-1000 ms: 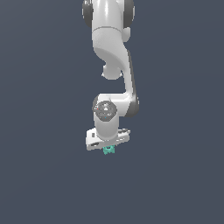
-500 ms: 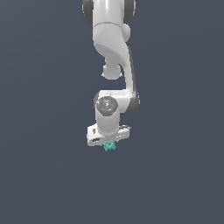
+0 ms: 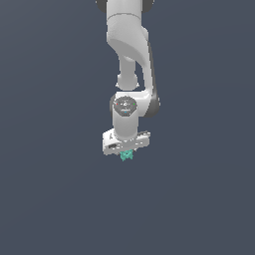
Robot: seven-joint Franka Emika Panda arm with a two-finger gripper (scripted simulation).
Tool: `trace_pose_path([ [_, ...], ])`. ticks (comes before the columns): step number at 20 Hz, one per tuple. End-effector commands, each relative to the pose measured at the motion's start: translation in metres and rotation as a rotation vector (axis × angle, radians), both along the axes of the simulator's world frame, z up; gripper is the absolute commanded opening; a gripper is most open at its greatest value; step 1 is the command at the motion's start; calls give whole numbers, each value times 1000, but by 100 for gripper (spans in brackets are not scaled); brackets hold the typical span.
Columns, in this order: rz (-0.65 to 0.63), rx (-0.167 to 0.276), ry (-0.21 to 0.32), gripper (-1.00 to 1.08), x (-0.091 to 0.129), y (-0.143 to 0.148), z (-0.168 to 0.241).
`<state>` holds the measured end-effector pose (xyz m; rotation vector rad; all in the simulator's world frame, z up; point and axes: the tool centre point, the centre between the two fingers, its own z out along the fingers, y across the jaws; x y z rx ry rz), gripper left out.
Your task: Pick up the object and move it to a goal position.
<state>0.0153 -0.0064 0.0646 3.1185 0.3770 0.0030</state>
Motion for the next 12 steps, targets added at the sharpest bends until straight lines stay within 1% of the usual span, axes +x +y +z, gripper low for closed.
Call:
trace_pose_path([
  [1, 0, 0, 0, -100, -15, 3, 4],
  [7, 0, 0, 1, -100, -49, 10, 14],
  [12, 0, 0, 1, -100, -69, 14, 20],
])
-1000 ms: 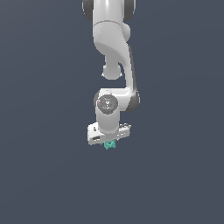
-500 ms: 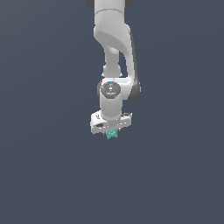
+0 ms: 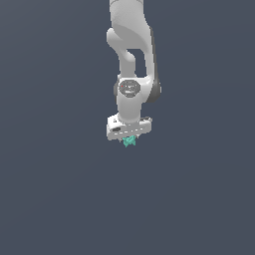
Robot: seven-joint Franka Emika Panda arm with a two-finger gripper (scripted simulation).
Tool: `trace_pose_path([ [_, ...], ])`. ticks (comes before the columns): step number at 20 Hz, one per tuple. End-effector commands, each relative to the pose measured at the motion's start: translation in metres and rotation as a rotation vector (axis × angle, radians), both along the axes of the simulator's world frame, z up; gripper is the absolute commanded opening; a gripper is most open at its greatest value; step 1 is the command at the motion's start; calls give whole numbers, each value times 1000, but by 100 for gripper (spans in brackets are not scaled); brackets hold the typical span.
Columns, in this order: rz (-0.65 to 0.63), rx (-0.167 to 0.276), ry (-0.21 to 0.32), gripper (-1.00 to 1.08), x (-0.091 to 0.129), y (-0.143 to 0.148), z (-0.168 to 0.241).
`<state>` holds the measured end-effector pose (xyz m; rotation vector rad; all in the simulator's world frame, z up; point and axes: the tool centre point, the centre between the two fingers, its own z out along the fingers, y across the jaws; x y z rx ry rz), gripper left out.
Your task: Pick up the object and move it to a goal position.
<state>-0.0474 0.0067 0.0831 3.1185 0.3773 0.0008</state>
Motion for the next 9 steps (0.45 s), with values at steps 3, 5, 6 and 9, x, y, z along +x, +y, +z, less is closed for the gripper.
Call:
trace_pose_path([
  [3, 0, 0, 0, -100, -14, 3, 4],
  [5, 0, 0, 1, -100, -18, 4, 5],
  [6, 0, 0, 1, -100, -19, 4, 6],
  [9, 0, 0, 1, -100, -21, 4, 6],
])
